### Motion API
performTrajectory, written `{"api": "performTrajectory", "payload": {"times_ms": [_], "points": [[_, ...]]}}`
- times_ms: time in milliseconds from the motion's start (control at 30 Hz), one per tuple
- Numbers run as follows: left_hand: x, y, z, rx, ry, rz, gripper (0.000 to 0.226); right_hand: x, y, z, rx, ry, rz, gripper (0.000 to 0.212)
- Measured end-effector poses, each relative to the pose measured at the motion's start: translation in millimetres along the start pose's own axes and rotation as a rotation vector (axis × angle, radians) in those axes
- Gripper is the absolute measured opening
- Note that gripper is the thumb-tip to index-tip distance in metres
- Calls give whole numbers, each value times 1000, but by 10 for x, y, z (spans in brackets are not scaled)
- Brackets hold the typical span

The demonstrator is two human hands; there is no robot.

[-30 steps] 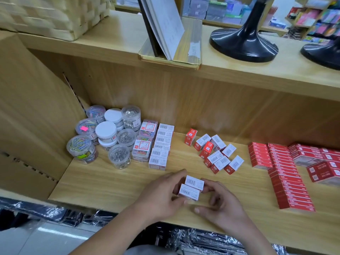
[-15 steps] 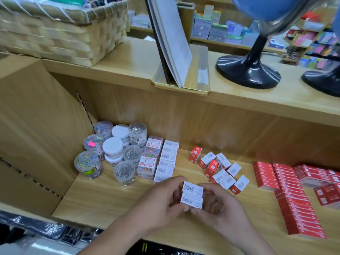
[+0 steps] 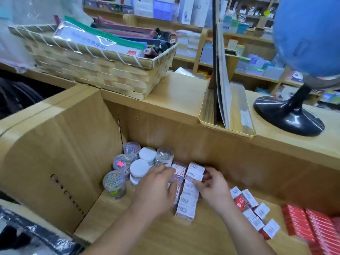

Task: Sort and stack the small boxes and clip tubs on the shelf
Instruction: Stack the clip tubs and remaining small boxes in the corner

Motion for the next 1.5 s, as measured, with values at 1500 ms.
{"api": "performTrajectory", "payload": {"times_ms": [1500], "points": [[1440, -1116, 559, 277, 456, 130, 50, -1273, -937, -729, -45, -393, -295, 18]]}}
Point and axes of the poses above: each hand's wrist, its own z-axis towards the middle knuckle, its own x-axis out of the palm, y = z × x, the point moved 9 cm from there along z, towards the middle knuckle, and after that the axes turned 8 degrees about x, right-handed, at the moved point
